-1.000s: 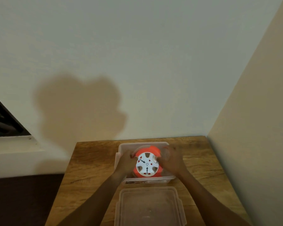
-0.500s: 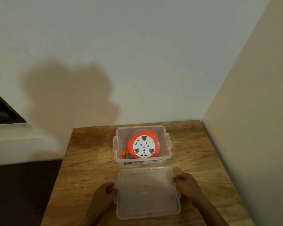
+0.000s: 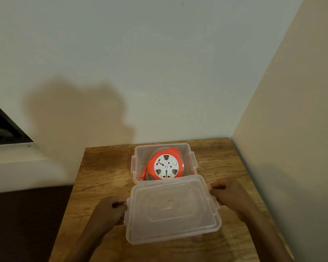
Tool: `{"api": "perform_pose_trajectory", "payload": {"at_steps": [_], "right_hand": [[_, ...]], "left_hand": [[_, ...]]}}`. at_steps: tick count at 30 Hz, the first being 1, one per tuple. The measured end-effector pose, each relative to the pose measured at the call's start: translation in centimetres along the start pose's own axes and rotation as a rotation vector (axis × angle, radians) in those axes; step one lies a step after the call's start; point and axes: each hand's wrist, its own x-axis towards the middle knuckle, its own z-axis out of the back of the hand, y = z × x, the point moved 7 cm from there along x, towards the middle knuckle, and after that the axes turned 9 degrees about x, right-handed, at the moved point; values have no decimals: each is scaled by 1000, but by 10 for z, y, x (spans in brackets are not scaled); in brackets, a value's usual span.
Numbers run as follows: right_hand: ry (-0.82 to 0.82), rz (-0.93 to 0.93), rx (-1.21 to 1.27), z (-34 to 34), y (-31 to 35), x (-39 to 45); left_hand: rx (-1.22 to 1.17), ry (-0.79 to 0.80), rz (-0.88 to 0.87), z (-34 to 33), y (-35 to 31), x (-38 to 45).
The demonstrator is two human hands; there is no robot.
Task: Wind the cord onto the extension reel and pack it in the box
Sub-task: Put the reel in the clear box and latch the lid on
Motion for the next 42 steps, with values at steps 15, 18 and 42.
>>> {"api": "perform_pose_trajectory", "payload": {"at_steps": [15, 18, 42], "right_hand": [[-176, 210, 310, 21, 97, 100], [-225, 245, 326, 20, 110, 116], [-360, 172, 430, -24, 38, 133]], "left_hand": [[-363, -172, -268, 65, -115, 62], [-507, -176, -259, 70, -134, 84], [-478, -282, -166, 12, -98, 122]]}}
